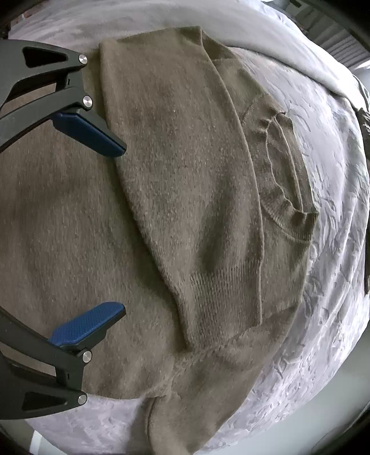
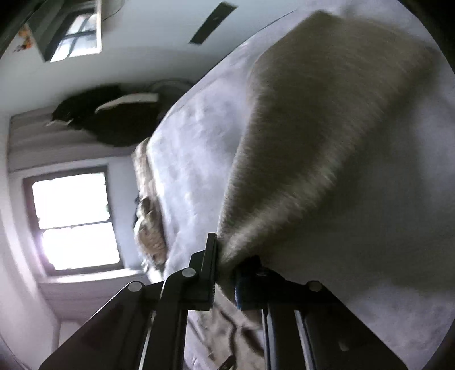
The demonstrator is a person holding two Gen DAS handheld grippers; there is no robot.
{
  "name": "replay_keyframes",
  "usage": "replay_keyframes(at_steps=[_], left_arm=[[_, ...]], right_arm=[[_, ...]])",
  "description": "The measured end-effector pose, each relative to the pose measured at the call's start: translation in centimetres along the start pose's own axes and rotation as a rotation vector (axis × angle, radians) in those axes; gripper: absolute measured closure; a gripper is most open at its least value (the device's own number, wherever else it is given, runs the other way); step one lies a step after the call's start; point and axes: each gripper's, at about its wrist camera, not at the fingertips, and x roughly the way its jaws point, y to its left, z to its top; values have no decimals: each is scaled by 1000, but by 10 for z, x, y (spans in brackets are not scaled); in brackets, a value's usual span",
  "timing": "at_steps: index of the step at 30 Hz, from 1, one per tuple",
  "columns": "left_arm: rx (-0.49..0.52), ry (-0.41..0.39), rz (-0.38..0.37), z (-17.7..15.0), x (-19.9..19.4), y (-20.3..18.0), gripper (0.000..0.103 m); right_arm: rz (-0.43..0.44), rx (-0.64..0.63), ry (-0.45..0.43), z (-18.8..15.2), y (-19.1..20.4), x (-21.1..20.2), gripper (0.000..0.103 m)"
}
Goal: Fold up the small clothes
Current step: 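Grasp the other sleeve with the right tool and fold it across the body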
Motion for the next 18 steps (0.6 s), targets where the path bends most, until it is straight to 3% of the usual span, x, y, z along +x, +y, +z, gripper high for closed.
replay_keyframes(at_steps=[4,10,18], left_arm=[[-15,3,3,1,1,6,1],[-34,-17,9,2,0,27,1],[-104,-18,17,2,-1,71,1]], right_arm=[[71,-110,108,-16,38,29,92],[130,-323,313,-67,104,94,92],[33,-550,580,-170,139,203,92]])
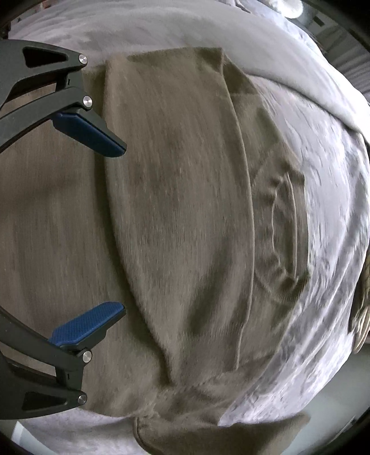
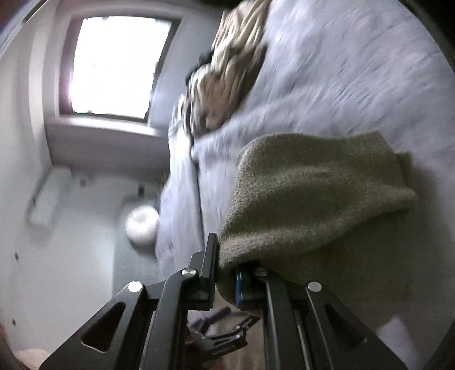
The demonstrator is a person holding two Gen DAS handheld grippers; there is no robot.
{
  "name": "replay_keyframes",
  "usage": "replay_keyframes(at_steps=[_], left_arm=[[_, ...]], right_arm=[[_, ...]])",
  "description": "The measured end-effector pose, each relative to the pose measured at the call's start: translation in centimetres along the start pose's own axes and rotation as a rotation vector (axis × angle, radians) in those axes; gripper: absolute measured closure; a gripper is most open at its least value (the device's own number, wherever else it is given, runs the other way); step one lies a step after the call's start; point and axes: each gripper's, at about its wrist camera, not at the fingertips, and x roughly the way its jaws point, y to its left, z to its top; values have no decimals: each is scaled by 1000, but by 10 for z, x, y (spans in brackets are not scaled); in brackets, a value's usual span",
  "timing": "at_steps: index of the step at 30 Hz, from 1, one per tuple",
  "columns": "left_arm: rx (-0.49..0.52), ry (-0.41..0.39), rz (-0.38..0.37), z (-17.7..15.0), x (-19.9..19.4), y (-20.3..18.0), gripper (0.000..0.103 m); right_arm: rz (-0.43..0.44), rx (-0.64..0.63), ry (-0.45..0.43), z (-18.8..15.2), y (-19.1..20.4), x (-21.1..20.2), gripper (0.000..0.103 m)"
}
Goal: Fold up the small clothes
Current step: 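Grasp the other sleeve with the right tool and fold it across the body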
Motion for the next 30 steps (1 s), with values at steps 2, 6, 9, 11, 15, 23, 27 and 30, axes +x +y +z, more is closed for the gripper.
replay_keyframes(at_steps=[2,6,9,11,15,23,27,30], left_arm=[[-11,0,3,0,2,12,1],[-39,1,14,-1,4,34,1],[-60,1,16,-3,4,55,1],[-73,-2,14,-5,4,69,1],[-89,-12,-6,-10,4,99,1],[-129,-43,-15,-12,4,163,1],[-170,-54,-39,-8,1,184,1],[-218,-68,-127,-17,-10,216,1]], right_arm=[[-45,-38,71,-12,6,35,92],[-172,-79,181,-32,3,87,88],[-282,-79,238,-41,-7,114,88],[-337,-48,284,-44,-18,126,81],[-274,35,242,-51,-29,106,55],[-274,155,14,-28,-38,67,53],[-282,75,-2,-18,-15,78,95],[-294,-121,71,-21,26,108,95]])
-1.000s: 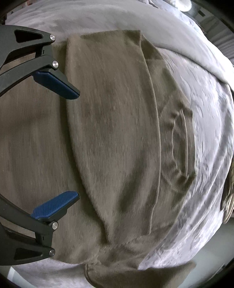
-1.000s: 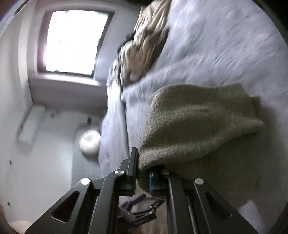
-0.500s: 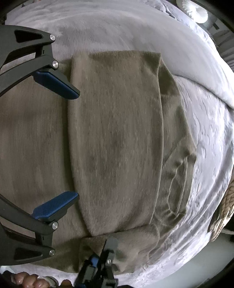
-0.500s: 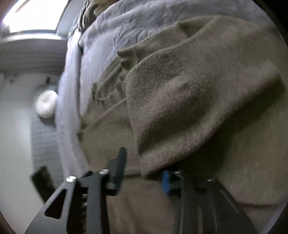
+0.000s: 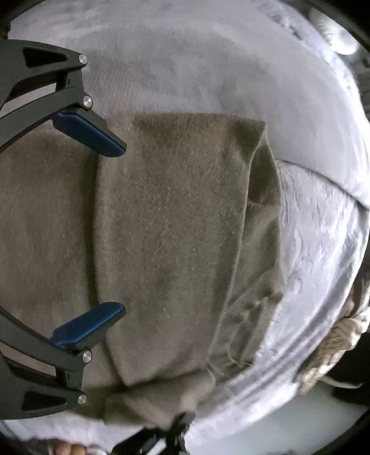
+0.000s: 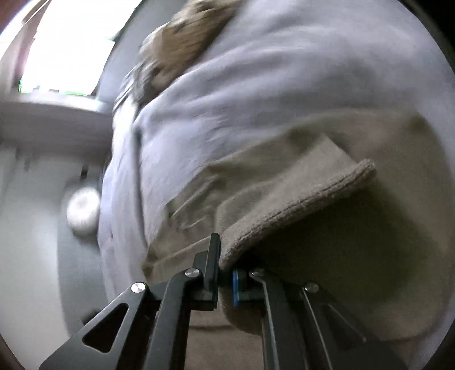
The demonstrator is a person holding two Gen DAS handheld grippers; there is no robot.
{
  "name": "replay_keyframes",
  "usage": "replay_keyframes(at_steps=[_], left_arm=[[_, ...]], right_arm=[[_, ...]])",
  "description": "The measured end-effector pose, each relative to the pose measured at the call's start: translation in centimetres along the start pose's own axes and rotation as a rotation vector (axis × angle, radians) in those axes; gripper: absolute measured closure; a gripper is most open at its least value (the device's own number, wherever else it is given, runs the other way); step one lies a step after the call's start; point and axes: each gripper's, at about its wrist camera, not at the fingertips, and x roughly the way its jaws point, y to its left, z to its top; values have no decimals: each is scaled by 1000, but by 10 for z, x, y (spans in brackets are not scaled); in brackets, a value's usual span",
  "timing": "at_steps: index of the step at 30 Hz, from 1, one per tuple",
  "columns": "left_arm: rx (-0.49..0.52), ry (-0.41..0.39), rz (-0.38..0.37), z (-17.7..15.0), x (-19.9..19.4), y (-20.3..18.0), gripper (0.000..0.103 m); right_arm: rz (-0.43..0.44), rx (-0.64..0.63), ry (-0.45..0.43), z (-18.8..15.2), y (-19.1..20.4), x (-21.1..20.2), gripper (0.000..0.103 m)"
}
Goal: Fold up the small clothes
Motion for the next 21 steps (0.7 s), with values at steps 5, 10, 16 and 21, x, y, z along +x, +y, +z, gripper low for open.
replay_keyframes(at_steps=[5,10,16,21], left_arm=[[-70,-24,-116,-3,-19,30,1],[-111,-33,-158,-10,-29,40,1],[-127,-7,-199,-21,-19,12,1],[-117,19,-237,-13,-4,-6,1]], right_arm=[[-120,-411,181,-41,75,56,95],[-228,-547,322,-83,82,88,90],[-208,-464,310,-89,59,49,56],[-210,-253,281,-84,6,0,56]])
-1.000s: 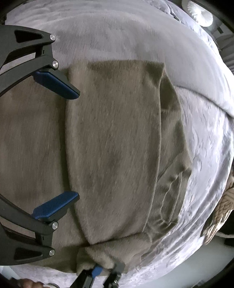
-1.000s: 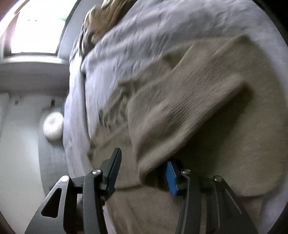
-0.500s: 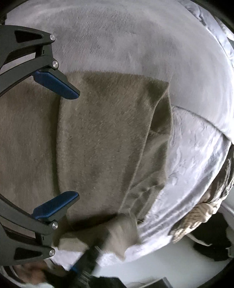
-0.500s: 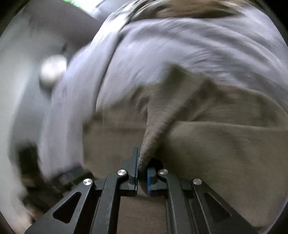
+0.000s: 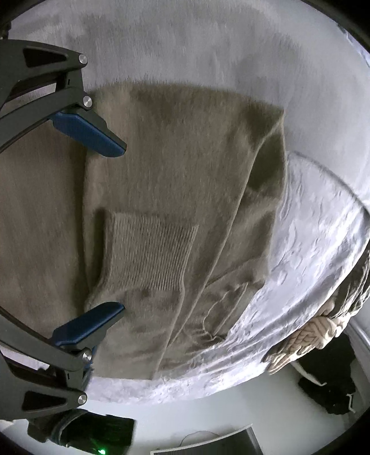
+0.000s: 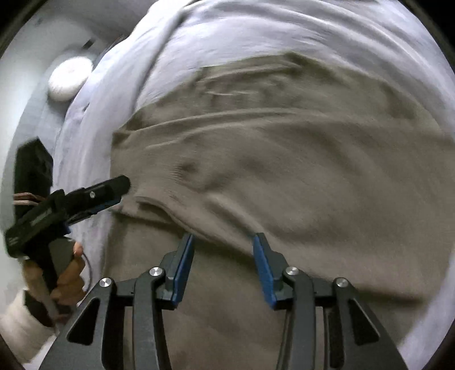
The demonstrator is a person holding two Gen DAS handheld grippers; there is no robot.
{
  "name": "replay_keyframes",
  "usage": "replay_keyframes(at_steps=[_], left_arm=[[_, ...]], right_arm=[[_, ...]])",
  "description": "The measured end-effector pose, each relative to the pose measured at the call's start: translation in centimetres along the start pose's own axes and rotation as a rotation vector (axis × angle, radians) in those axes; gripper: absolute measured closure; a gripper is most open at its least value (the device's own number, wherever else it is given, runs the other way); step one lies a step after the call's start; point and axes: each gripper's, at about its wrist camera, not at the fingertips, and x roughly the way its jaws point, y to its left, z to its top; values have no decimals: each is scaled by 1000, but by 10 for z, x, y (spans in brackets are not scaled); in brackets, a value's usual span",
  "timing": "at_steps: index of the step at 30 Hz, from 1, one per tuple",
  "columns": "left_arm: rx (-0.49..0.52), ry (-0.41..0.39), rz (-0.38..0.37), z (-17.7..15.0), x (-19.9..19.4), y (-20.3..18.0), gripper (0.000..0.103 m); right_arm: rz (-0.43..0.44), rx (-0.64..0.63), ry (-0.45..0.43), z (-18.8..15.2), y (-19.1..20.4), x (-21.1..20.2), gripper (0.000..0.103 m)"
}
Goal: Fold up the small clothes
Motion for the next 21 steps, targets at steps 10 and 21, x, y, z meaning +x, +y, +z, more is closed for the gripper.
replay_keyframes(at_steps=[10,21], left_arm=[[4,67,-32,5,27,-18,41],[46,35,-4,-5,7,-12,95]], right_arm=[[183,572,-196,-40,-132,-50,56],[99,469,-212,-20,-155,-68,96]])
